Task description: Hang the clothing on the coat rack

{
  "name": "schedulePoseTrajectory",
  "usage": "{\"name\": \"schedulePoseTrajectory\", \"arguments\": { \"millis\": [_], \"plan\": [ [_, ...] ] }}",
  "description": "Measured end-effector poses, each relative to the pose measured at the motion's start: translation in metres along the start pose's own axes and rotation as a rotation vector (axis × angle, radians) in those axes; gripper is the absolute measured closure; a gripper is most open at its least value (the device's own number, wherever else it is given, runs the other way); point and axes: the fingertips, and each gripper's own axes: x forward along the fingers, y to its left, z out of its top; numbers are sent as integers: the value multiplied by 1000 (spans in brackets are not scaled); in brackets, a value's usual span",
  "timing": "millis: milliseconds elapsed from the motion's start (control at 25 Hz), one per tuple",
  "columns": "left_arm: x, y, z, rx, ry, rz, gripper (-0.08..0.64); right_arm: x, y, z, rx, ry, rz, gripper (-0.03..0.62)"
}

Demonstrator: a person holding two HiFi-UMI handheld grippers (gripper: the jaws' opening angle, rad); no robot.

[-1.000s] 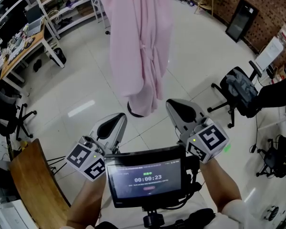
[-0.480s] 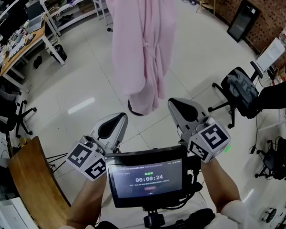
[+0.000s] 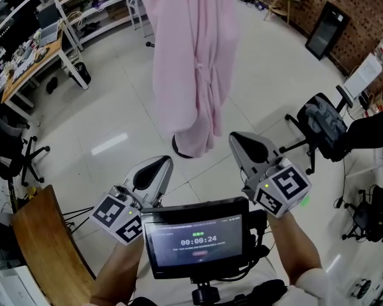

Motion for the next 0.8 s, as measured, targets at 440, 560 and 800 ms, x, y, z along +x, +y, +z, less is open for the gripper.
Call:
{"name": "schedulePoseTrajectory", "arguments": {
  "millis": [440, 560, 800],
  "plan": [
    [4, -1, -7, -10, 17, -1, 560, 0, -3, -5, 7, 16, 3, 591],
    [4, -2, -8, -13, 19, -1, 560, 0, -4, -5, 2, 19, 4, 591],
    [7, -1, -10, -15, 30, -5, 560, 3, -6, 0, -9, 15, 4, 591]
  ]
}}
